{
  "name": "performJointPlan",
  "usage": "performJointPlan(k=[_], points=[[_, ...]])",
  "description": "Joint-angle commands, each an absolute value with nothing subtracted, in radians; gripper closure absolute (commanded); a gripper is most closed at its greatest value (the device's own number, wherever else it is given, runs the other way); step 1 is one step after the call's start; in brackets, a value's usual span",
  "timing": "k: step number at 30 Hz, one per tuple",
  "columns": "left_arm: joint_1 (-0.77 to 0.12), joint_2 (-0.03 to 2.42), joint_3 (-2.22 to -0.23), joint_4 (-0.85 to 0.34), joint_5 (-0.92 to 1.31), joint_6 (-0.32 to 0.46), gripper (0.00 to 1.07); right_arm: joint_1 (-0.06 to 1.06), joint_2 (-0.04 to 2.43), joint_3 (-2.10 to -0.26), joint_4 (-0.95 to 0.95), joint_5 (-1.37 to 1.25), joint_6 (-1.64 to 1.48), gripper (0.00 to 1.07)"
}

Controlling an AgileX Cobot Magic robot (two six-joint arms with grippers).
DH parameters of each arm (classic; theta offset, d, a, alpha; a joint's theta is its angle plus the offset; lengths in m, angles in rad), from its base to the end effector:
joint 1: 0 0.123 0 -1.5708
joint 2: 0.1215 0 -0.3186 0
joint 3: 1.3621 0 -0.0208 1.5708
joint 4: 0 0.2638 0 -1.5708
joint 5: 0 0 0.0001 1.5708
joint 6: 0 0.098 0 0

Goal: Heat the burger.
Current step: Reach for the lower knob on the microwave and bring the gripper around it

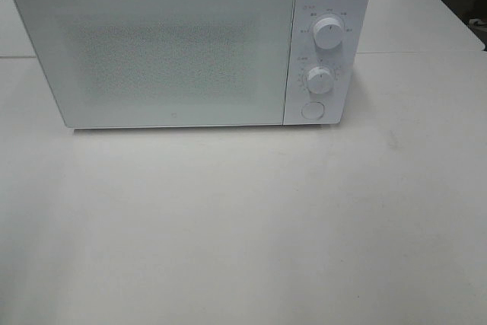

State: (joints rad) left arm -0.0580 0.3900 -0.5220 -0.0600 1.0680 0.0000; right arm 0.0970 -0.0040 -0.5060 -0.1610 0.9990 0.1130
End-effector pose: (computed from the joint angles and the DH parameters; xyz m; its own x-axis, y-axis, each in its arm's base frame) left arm 0.0394 -0.0075 0.2832 -0.7511 0.0147 -0.6600 0.0709 0.9958 -0.0585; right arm -0.0190 -0.0151 0.2884 -0.3830 -0.0120 -0.9237 0.0376 0.9989 -0.0286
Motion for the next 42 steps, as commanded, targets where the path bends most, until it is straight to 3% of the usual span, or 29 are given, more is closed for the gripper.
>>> performJointPlan(k=[1, 14, 42], points=[[-0.055, 0.278, -0.517, -0.059, 1.069, 0.000, 0.08, 0.093, -0.031, -0.502, -0.165, 0.998, 0.118, 0.32], [-0.055, -0.028, -0.516, -0.072, 1.067, 0.000, 0.08, 0.093, -0.031, -0.502, -0.165, 0.998, 0.118, 0.32], [-0.055, -0.028, -0.516, -0.071, 1.067, 0.000, 0.08, 0.093, -0.031, -0.502, -0.165, 0.998, 0.118, 0.32]])
